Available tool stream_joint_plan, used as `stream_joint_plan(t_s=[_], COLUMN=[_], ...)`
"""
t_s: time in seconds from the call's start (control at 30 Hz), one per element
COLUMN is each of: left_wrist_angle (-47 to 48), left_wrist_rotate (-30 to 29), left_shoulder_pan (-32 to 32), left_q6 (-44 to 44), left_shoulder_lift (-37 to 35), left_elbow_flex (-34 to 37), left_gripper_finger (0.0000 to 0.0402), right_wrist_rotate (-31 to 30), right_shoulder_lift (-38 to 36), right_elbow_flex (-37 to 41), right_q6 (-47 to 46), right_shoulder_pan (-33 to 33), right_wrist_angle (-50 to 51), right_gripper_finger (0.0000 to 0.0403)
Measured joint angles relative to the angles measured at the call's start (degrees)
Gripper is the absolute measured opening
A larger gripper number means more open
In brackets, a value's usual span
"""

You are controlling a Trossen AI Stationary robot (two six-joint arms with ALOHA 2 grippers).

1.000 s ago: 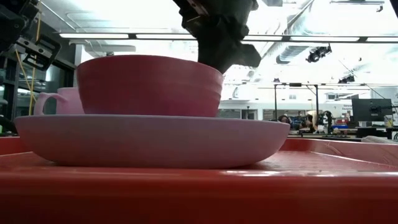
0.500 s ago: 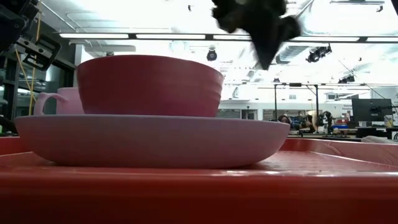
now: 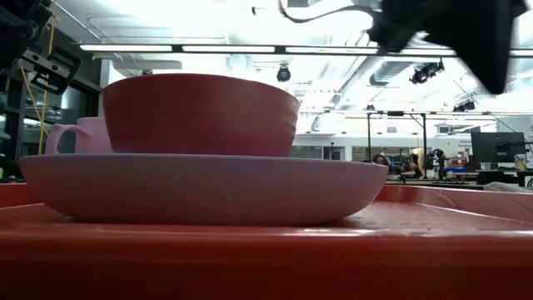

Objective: Set up tray
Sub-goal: Put the brown napkin to the right of the white plate on the red tray

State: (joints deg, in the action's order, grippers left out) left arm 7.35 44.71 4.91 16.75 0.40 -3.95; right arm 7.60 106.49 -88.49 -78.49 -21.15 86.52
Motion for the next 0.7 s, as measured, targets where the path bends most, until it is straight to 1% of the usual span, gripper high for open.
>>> stream_joint_plan(t_s=[0.07,0.17,0.27,0.37,0.5,0.7], left_wrist_angle=[0.0,0.0,-0.1,-0.3,-0.3,-0.3], left_wrist_rotate=[0.0,0.0,0.0,0.0,0.1,0.0], left_shoulder_pan=[0.0,0.0,0.0,0.0,0.0,0.0], left_q6=[0.0,0.0,0.2,0.7,1.5,1.7], left_shoulder_lift=[0.0,0.0,0.0,0.0,0.0,0.0], left_elbow_flex=[0.0,0.0,0.0,0.0,0.0,0.0], left_gripper_finger=[0.0074,0.0074,0.0074,0.0074,0.0074,0.0074], right_wrist_rotate=[1.2,2.6,2.7,3.1,3.0,2.4], right_shoulder_lift=[-2.0,-5.1,-8.3,-10.9,-13.5,-15.5], right_elbow_flex=[3.7,9.3,14.8,19.8,24.5,28.8], right_q6=[-2.4,-5.9,-10.0,-13.4,-17.0,-19.3], right_shoulder_pan=[-1.1,-2.1,-2.7,-3.0,-3.0,-2.9], right_wrist_angle=[-3.1,-10.6,-17.9,-23.1,-25.1,-26.9], right_gripper_finger=[0.0044,0.0050,0.0059,0.0074,0.0099,0.0142])
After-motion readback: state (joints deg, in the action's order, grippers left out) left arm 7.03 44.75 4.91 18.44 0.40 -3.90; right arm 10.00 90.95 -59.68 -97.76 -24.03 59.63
